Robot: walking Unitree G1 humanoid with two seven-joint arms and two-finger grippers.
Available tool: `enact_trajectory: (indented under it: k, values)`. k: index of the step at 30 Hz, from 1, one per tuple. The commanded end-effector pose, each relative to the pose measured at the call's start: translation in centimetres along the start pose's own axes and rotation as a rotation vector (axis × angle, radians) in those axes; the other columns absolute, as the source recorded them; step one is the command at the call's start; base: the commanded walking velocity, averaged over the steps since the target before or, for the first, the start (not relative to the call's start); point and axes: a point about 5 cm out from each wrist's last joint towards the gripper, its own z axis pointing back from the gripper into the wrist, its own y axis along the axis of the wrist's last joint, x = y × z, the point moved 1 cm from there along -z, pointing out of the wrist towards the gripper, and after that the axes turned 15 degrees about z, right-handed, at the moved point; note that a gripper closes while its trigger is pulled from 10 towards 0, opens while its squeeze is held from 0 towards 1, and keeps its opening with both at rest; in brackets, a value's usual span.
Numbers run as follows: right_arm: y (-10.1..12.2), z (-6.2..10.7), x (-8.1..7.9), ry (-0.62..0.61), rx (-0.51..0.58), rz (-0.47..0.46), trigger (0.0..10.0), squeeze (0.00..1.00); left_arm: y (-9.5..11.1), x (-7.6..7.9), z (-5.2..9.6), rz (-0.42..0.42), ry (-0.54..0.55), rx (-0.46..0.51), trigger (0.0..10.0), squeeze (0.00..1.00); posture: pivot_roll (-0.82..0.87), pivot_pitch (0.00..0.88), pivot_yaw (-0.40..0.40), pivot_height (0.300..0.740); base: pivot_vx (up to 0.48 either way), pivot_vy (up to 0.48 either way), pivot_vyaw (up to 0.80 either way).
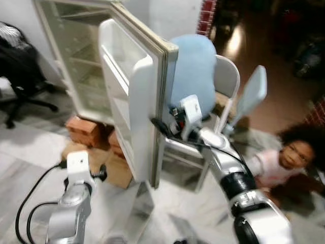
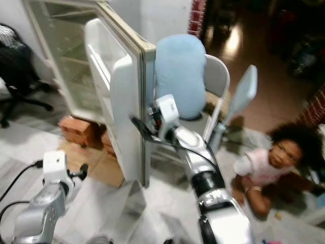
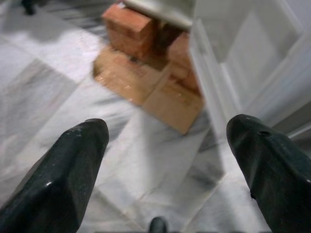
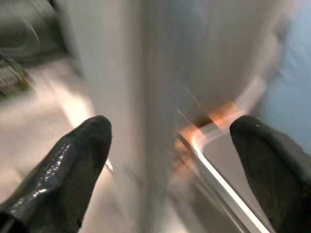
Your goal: Restocking fridge
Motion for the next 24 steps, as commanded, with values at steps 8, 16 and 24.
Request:
enact_trajectory:
  k: [8, 16, 24]
  values:
    - [2.2, -1.7, 2.8, -0.369, -0.107, -0.045, 10.0, 0.00, 0.5, 0.8, -0.2, -0.017, -0.029, 0.003, 10.0, 0.00, 0.08, 0.000, -0.013, 0.740, 0.000, 0.000, 0.00]
    - [10.0, -4.9, -1.8, -0.163, 0.187, -0.245, 10.0, 0.00, 0.6, 0.9, -0.3, -0.032, -0.026, 0.004, 10.0, 0.00, 0.10, 0.000, -0.021, 0.740, 0.000, 0.000, 0.00]
    - [17.1, 0.1, -8.7, 0.505, 0.537, -0.433, 10.0, 0.00, 0.6, 0.9, -0.4, -0.033, -0.028, 0.007, 10.0, 0.00, 0.09, 0.000, -0.023, 0.740, 0.000, 0.000, 0.00]
